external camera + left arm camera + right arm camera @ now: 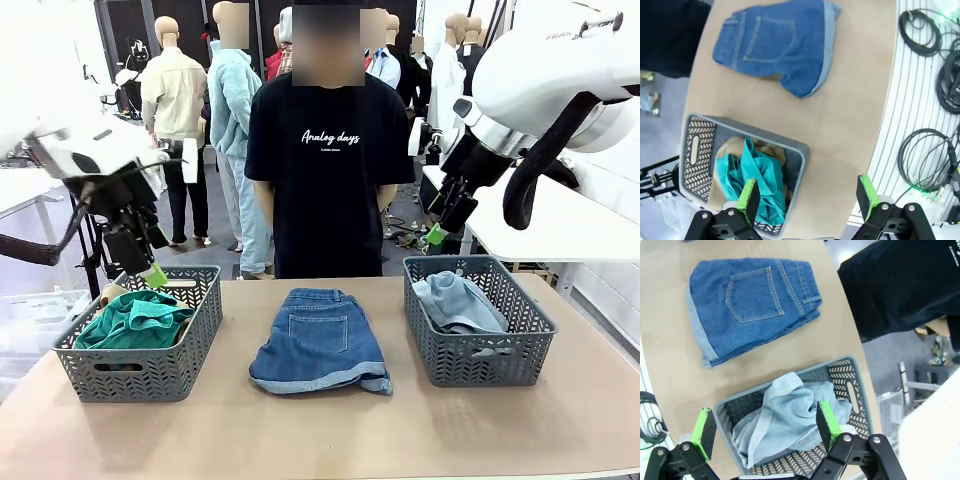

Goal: Sort the tops and bottoms.
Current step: Lift clothes from the center of the table with your right hand.

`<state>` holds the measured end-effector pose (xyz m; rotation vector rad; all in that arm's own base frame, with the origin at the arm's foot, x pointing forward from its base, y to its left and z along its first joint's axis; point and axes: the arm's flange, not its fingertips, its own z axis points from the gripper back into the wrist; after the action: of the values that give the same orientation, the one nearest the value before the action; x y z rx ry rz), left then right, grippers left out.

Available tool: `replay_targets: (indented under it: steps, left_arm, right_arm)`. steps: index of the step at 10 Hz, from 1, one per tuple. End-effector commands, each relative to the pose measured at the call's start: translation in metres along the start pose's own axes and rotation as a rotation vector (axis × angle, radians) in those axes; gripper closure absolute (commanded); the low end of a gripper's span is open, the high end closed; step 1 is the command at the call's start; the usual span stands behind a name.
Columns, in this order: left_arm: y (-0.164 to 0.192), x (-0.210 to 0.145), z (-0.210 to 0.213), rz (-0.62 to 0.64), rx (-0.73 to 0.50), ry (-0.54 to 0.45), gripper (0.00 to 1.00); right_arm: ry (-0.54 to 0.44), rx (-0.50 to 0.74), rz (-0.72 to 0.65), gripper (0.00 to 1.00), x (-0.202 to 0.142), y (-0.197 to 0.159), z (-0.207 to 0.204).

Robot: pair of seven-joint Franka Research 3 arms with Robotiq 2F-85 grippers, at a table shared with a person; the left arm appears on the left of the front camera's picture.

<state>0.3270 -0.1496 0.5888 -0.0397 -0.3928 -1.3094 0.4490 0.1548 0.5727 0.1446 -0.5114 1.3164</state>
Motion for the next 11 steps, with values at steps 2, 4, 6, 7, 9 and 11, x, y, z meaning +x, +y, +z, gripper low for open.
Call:
replay_targets:
  steps: [2,4,6,7,9,11]
  left_arm:
    - [0.013,-0.017,-0.014,0.059,-0.036,-0.056,0.00]
    - [0.008,-0.014,-0.005,0.047,-0.022,-0.022,0.00]
    - [0.008,-0.014,-0.005,0.047,-0.022,-0.022,0.00]
    - [0.008,-0.014,-0.005,0.047,-0.022,-0.022,0.00]
    - [0.008,-0.014,-0.005,0.047,-0.022,-0.022,0.00]
    - [0.008,-0.014,-0.005,0.047,-0.022,-0.022,0.00]
  right_arm:
    - [-0.003,0.006,-0.010,0.00,-0.001,0.001,-0.002]
    - [-0.003,0.006,-0.010,0.00,-0.001,0.001,-0.002]
    - [-0.107,-0.065,0.073,0.00,0.006,0.019,0.013]
    - [-0.170,-0.056,0.102,0.00,0.012,0.015,0.004]
    - [-0.211,-0.026,0.175,0.00,0.039,0.000,-0.033]
    - [-0.161,0.092,0.214,0.00,0.066,-0.017,-0.082]
